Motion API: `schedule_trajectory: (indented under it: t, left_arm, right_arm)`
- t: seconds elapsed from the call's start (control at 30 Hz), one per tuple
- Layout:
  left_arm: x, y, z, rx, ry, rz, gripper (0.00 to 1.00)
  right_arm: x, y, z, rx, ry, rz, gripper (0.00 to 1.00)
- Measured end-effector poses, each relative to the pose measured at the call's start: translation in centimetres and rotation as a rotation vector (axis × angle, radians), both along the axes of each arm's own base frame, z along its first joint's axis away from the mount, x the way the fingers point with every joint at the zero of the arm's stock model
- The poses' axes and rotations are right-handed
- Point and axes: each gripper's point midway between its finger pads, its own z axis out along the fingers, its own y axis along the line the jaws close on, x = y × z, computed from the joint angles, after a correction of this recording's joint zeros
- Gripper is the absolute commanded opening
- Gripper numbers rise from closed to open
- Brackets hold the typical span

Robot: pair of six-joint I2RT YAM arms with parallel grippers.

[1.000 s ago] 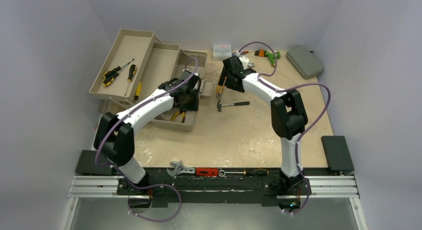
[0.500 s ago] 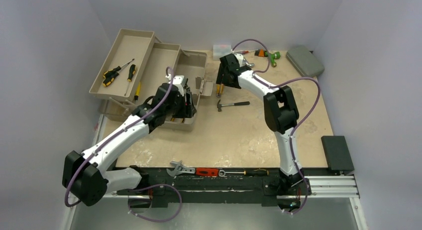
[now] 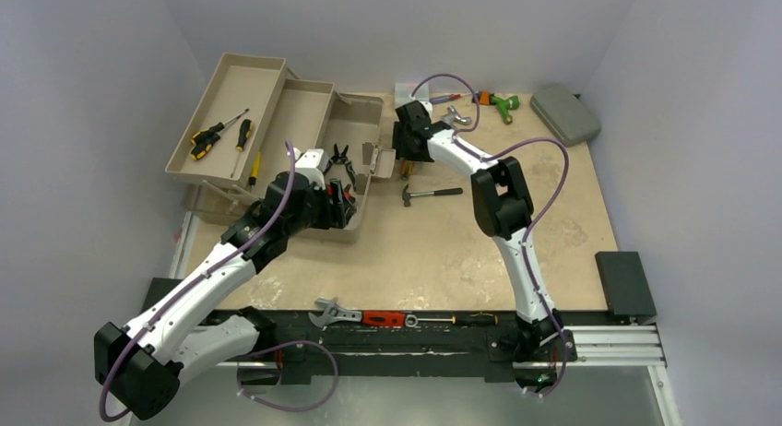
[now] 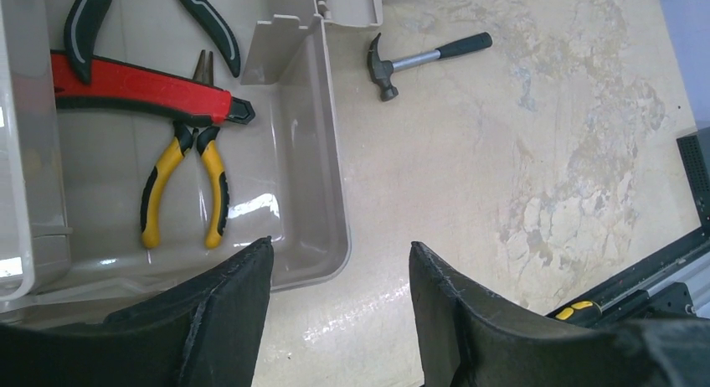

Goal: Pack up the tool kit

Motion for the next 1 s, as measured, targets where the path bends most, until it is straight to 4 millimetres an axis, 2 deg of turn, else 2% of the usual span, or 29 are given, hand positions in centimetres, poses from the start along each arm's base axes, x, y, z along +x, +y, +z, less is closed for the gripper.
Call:
schedule_trajectory:
  t: [0.03, 0.17, 0.27, 0.33, 0.37, 0.5, 0.63, 0.7, 0.87, 1.0]
  left_arm:
    - [0.0, 0.0, 0.0, 0.002, -0.002, 0.001, 0.59]
    - [0.3, 0.1, -0.3, 0.015, -0.001, 0.003, 0.59]
    - [0.4, 0.0, -1.1, 0.033, 0.019, 0.000, 0.59]
    - [0.5, -0.1, -1.6, 0.041, 0.034, -0.004, 0.59]
    - [0.5, -0.2, -1.9, 0.045, 0.042, -0.007, 0.59]
    - [0.5, -0.5, -2.8, 0.060, 0.069, -0.028, 0.60]
    - [0.7, -0.7, -3.9, 0.123, 0.098, -0.045, 0.63]
    - [1.1, -1.1, -4.0, 0.159, 0.102, -0.052, 0.66]
    - [2.4, -1.7, -3.4, 0.211, 0.097, -0.056, 0.69]
    - [3.7, -2.5, -4.1, 0.246, 0.120, -0.065, 0.69]
  right_arm:
    - [0.1, 0.0, -0.1, -0.022, -0.004, 0.005, 0.63]
    - [-0.3, -0.5, -0.5, -0.098, -0.007, 0.016, 0.45]
    - [-0.8, -1.1, -0.6, -0.136, -0.018, 0.015, 0.25]
    - [-1.9, -2.1, -0.6, -0.162, -0.015, 0.010, 0.11]
    - [-2.6, -2.7, -0.6, -0.178, -0.008, 0.007, 0.08]
    - [-5.1, -5.0, -0.5, -0.211, 0.028, -0.002, 0.07]
    - [-6.7, -6.7, 0.3, -0.211, 0.044, -0.009, 0.07]
    - [-7.2, -7.3, 1.2, -0.201, 0.033, -0.015, 0.02]
    - [-8.6, -7.9, 4.5, -0.147, -0.031, -0.010, 0.00]
    - [-9.5, -8.0, 7.1, -0.104, -0.089, -0.003, 0.00]
